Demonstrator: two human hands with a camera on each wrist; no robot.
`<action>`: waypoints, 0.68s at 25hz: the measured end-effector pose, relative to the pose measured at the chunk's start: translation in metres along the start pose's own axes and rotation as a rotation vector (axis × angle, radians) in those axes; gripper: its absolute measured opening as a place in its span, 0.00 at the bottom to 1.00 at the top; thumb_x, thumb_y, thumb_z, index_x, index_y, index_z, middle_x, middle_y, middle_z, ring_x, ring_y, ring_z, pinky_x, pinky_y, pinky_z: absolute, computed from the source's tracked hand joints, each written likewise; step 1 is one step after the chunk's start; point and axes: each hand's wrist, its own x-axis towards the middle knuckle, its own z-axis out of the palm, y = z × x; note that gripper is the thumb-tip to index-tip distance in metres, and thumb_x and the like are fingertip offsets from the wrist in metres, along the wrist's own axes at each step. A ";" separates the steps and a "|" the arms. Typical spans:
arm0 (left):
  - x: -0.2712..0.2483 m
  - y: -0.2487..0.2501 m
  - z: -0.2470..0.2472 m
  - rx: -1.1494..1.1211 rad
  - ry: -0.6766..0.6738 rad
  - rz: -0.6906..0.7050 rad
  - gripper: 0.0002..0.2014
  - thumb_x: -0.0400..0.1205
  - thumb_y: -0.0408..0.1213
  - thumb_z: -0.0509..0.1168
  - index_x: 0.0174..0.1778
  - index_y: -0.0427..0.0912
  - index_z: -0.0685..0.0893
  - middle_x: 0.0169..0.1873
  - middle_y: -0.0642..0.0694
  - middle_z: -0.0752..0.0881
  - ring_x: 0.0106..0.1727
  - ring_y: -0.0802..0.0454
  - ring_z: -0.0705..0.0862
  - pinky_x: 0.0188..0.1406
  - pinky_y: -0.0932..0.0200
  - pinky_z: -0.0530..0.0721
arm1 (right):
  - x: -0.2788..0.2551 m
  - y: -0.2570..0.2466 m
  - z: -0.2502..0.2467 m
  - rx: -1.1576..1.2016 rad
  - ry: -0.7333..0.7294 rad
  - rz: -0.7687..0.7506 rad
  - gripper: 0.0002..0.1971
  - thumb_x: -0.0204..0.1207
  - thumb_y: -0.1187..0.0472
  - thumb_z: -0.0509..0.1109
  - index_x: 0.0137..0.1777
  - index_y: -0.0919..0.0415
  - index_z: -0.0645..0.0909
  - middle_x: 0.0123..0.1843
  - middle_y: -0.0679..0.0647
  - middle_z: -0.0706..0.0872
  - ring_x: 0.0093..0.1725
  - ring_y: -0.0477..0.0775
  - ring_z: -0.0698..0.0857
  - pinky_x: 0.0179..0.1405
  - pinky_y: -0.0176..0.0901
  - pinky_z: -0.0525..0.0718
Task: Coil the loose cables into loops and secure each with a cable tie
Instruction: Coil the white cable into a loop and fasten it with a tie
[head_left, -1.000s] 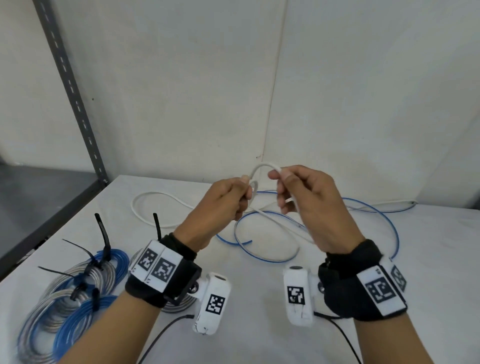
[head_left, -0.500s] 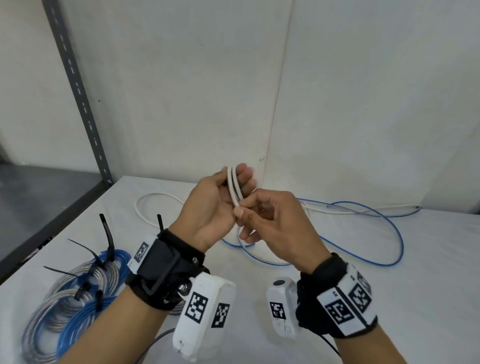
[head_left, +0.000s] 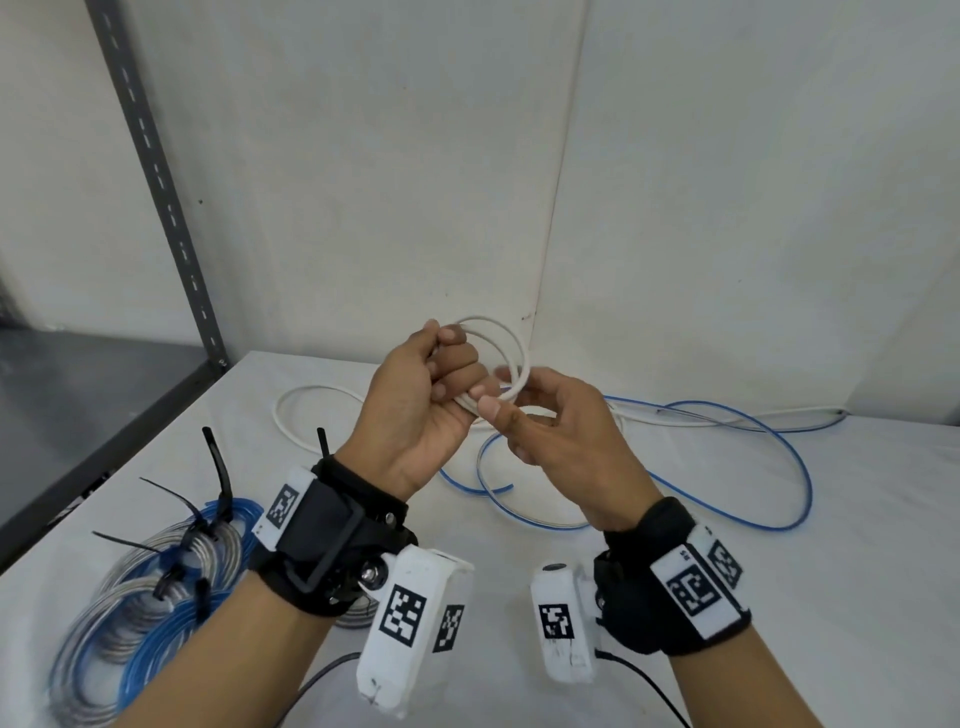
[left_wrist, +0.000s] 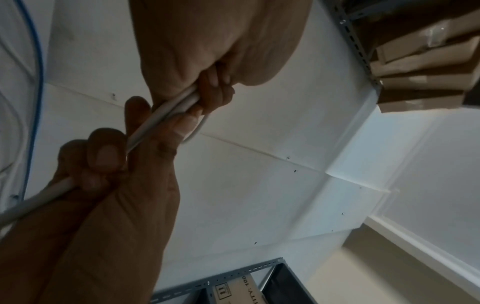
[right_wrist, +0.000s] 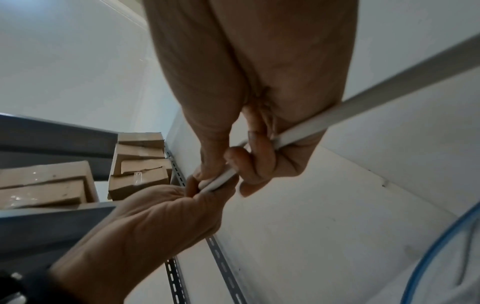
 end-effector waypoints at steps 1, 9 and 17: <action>0.000 0.001 0.001 0.039 0.008 0.005 0.20 0.93 0.40 0.48 0.34 0.44 0.71 0.20 0.54 0.59 0.17 0.58 0.58 0.20 0.63 0.74 | 0.000 0.000 -0.002 -0.007 -0.030 -0.019 0.17 0.76 0.54 0.80 0.61 0.58 0.86 0.42 0.52 0.89 0.27 0.43 0.78 0.31 0.36 0.77; 0.004 0.026 -0.008 0.283 0.059 0.069 0.19 0.94 0.42 0.47 0.36 0.46 0.68 0.19 0.55 0.59 0.15 0.59 0.57 0.17 0.63 0.66 | 0.008 0.006 -0.036 -0.635 0.135 -0.027 0.24 0.69 0.33 0.77 0.31 0.54 0.86 0.23 0.44 0.80 0.25 0.45 0.76 0.29 0.45 0.70; 0.001 0.022 -0.007 0.778 -0.110 0.168 0.20 0.95 0.44 0.47 0.36 0.45 0.68 0.23 0.56 0.59 0.22 0.57 0.57 0.30 0.57 0.64 | 0.022 0.020 -0.054 -0.835 0.543 0.078 0.30 0.77 0.29 0.67 0.35 0.58 0.79 0.31 0.51 0.83 0.36 0.59 0.81 0.32 0.47 0.71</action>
